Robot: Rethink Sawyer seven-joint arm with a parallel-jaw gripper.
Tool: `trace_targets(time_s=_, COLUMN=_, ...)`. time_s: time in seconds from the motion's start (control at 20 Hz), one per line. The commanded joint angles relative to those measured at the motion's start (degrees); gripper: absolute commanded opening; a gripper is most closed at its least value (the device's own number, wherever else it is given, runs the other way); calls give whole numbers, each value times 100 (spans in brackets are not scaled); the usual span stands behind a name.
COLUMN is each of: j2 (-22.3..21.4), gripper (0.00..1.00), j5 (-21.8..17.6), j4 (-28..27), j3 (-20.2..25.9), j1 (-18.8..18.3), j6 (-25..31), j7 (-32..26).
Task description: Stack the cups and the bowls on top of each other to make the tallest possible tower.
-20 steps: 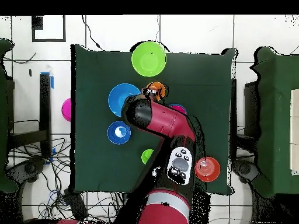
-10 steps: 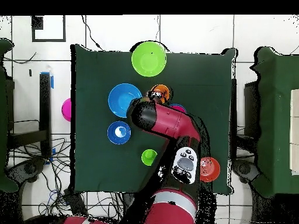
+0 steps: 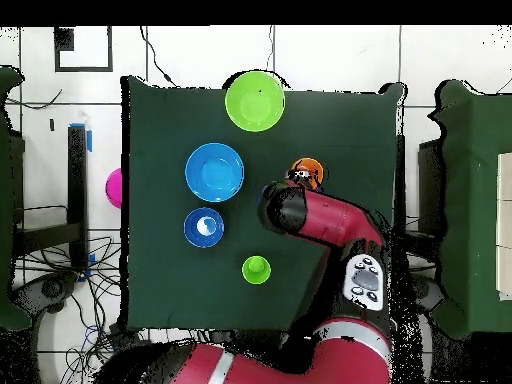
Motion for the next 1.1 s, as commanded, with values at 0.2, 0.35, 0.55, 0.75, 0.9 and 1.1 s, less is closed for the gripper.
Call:
trace_targets(time_s=0.2, j2=535, gripper=0, j5=-825, j4=-174, j3=942, j1=-303, j6=-430, j7=-703)
trace_targets(time_s=0.35, j2=594, gripper=0, j5=-841, j4=-194, j3=999, j1=-309, j6=-470, j7=-573)
trace_targets(time_s=0.55, j2=653, gripper=0, j5=-853, j4=-220, j3=997, j1=-266, j6=-566, j7=-447)
trace_targets(time_s=0.75, j2=719, gripper=0, j5=-887, j4=-271, j3=1023, j1=-303, j6=-656, j7=-467)
trace_targets(time_s=0.9, j2=728, gripper=0, j5=-872, j4=-245, j3=1063, j1=-325, j6=-678, j7=-452)
trace_targets(time_s=1.1, j2=588, gripper=0, j5=-723, j4=-136, j3=995, j1=-174, j6=-534, j7=-281)
